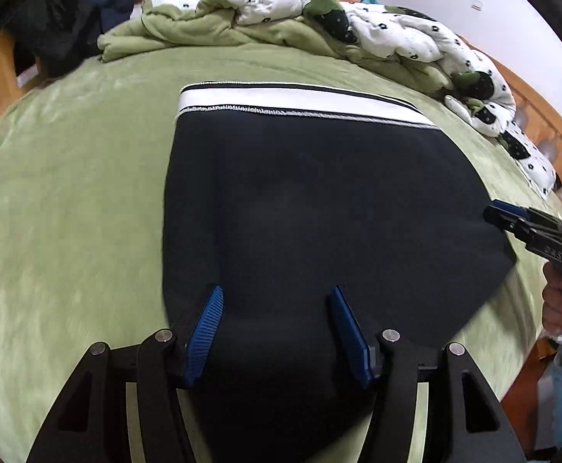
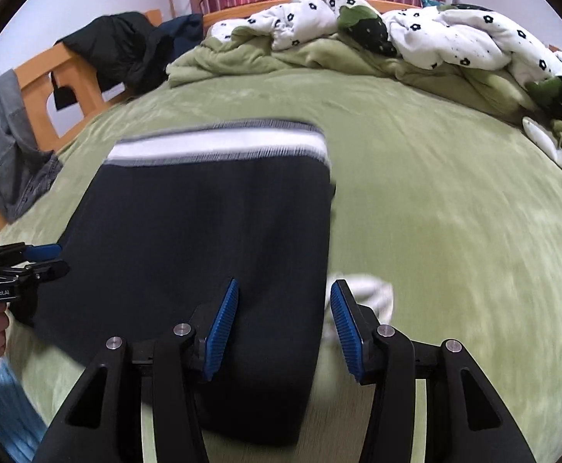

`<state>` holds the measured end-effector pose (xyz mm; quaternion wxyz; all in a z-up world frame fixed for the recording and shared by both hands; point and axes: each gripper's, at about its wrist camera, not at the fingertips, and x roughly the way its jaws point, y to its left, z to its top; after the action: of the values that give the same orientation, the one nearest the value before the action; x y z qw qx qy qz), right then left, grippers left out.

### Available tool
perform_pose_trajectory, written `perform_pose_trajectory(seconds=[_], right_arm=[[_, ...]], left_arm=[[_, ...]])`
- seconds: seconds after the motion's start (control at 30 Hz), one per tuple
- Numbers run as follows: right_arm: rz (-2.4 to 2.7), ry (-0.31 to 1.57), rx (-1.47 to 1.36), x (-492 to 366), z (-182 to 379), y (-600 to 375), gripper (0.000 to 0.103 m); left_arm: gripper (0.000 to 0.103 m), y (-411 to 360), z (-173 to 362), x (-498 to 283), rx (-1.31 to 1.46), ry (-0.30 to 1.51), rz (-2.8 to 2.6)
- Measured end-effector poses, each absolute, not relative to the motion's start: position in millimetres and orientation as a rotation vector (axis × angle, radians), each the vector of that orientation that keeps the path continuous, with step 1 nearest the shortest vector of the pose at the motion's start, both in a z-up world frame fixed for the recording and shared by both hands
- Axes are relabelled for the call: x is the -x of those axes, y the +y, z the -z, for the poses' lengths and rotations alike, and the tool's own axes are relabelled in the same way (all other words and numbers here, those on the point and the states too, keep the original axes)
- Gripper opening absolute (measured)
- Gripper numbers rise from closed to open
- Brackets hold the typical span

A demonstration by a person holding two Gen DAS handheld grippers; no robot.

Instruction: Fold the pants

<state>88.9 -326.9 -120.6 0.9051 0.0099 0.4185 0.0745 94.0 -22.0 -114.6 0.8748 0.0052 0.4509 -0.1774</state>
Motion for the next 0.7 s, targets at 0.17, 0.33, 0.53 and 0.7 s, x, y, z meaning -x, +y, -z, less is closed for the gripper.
perform_pose_trajectory(seconds=[0.17, 0.33, 0.53, 0.7], right_arm=[[-0.142, 0.863, -0.039, -66.4, 117.3, -326.1, 0.048], [-0.138, 0.875, 0.024, -46.5, 122.3, -314.8, 0.048], [-0.127, 0.87, 0.014, -31.5, 120.8, -314.0, 0.048], [-0.118, 0.884, -0.028, -27.6, 121.2, -316.7, 0.048]], left_arm=[[0.056, -8.1, 98.0, -50.8, -0.084, 0.9, 0.405], [0.056, 4.0, 116.0, -19.8, -0.253, 0.95, 0.342], [0.052, 11.8, 128.9, -18.8, -0.306, 0.926, 0.301], [0.034, -4.5, 127.1, -29.2, -0.335, 0.888, 0.314]])
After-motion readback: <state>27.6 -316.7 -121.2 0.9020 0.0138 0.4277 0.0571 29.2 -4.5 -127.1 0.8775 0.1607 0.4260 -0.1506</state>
